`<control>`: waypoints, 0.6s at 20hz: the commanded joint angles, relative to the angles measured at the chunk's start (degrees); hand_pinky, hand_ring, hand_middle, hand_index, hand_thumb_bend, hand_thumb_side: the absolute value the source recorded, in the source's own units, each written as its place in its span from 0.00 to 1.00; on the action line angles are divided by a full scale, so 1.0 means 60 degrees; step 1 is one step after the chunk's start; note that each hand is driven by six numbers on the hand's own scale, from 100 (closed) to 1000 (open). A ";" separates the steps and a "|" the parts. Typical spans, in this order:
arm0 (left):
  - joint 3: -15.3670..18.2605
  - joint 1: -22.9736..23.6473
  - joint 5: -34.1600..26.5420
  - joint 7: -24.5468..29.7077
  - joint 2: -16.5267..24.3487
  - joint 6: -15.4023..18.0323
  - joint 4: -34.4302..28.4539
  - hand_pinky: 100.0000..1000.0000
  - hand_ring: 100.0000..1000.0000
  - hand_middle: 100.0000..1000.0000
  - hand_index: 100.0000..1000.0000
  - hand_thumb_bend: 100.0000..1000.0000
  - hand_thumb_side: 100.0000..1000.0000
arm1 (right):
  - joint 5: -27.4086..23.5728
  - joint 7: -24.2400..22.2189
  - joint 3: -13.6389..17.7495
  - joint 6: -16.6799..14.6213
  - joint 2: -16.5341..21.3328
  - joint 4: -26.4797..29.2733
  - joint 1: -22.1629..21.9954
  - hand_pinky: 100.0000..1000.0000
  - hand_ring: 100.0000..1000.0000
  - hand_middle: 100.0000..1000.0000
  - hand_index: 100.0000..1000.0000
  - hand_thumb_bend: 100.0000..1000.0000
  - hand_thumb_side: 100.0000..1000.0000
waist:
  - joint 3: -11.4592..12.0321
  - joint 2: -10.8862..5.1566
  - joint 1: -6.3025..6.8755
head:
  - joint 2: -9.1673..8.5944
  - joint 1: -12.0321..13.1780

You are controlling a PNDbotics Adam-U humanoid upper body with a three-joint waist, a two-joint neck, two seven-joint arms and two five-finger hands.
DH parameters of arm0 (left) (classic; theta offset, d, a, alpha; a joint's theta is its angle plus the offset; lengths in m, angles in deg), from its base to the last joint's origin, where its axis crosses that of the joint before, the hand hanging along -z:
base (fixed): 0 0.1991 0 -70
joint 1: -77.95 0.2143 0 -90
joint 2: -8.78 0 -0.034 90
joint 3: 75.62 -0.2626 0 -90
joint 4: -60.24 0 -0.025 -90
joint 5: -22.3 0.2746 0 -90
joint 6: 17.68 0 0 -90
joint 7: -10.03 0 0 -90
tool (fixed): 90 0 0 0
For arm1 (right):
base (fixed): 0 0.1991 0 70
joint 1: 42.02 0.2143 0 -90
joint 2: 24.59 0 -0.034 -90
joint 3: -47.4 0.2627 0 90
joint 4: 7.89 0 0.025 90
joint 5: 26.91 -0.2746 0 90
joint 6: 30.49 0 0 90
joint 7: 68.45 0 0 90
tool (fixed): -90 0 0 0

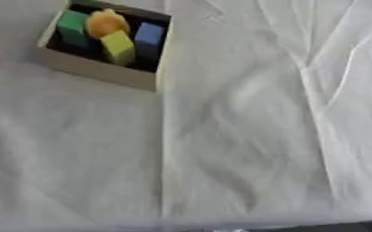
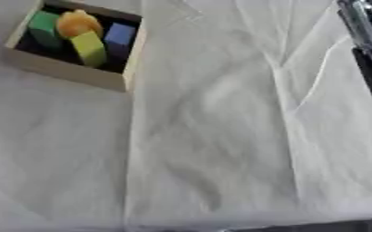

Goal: Pick up objects on the table and place them in the box.

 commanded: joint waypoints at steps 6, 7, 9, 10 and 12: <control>0.0577 -0.0233 0.0500 -0.0380 -0.0162 -0.0105 0.1174 0.82 0.88 0.84 0.94 0.45 0.14 | -0.0014 -0.0005 0.0099 0.0011 0.0230 0.0147 0.0157 0.77 0.74 0.70 0.80 0.00 0.71 | -0.0154 0.0024 0.0011 | -0.0184 0.0271; 0.0585 -0.0243 0.0418 -0.0431 -0.0221 -0.0051 0.1217 0.82 0.88 0.83 0.93 0.44 0.14 | -0.0005 -0.0002 0.0099 0.0020 0.0223 0.0147 0.0154 0.77 0.74 0.70 0.80 0.00 0.71 | -0.0175 0.0058 0.0006 | -0.0208 0.0286; 0.0577 -0.0259 0.0294 -0.0534 -0.0317 0.0005 0.1290 0.82 0.88 0.83 0.92 0.41 0.12 | 0.0000 0.0004 0.0093 0.0041 0.0194 0.0147 0.0153 0.77 0.74 0.70 0.80 0.00 0.72 | -0.0206 0.0119 -0.0001 | -0.0245 0.0313; 0.0571 -0.0267 0.0257 -0.0592 -0.0351 0.0007 0.1317 0.81 0.87 0.82 0.88 0.34 0.09 | -0.0002 0.0003 0.0085 0.0051 0.0182 0.0147 0.0154 0.77 0.74 0.70 0.80 0.00 0.72 | -0.0218 0.0141 -0.0005 | -0.0253 0.0318; 0.0556 -0.0280 0.0200 -0.0753 -0.0381 -0.0018 0.1297 0.80 0.86 0.81 0.83 0.24 0.04 | 0.0006 0.0000 0.0076 0.0065 0.0177 0.0147 0.0143 0.77 0.74 0.70 0.80 0.00 0.72 | -0.0234 0.0176 -0.0011 | -0.0244 0.0316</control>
